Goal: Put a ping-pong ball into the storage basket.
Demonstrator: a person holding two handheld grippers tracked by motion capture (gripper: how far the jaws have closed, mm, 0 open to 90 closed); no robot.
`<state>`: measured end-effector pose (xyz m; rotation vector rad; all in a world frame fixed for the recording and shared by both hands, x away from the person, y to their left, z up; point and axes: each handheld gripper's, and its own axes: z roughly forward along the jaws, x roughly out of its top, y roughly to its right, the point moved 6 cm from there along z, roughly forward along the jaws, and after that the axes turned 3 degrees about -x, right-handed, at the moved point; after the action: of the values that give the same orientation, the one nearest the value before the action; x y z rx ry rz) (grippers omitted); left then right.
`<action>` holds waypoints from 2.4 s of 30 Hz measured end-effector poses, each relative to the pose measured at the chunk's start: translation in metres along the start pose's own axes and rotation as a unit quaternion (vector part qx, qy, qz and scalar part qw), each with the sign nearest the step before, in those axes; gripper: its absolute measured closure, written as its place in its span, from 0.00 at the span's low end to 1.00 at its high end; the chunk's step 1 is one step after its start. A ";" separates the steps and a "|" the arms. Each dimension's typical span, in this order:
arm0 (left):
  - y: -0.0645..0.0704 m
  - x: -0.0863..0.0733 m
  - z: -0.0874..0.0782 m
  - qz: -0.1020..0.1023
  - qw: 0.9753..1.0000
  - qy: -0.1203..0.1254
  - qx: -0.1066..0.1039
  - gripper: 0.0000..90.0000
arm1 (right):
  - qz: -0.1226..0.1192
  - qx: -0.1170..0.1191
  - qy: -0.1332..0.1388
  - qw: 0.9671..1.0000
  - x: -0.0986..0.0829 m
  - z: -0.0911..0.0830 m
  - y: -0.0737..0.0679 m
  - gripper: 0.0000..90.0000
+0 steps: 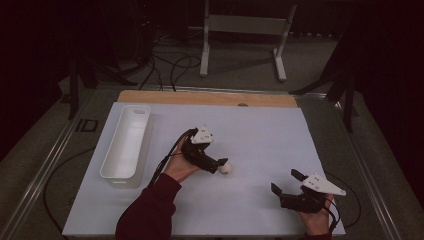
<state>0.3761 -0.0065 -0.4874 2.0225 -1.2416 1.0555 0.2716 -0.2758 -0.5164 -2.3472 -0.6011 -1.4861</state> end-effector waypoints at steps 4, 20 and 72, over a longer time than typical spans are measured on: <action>0.002 -0.002 0.006 0.002 1.000 -0.008 -0.004 0.00 | 0.000 0.000 0.000 1.000 0.000 0.000 0.000 0.10; 0.011 -0.009 0.026 0.011 0.999 -0.029 -0.032 0.00 | -0.001 0.003 -0.001 1.000 0.000 0.000 -0.001 0.10; 0.021 -0.041 0.059 0.022 0.990 -0.134 -0.030 0.24 | -0.002 0.003 0.003 1.000 0.001 -0.001 0.001 0.10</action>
<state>0.3660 -0.0407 -0.5528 2.1504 -1.4393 0.7734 0.2713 -0.2769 -0.5151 -2.3385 -0.6092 -1.4910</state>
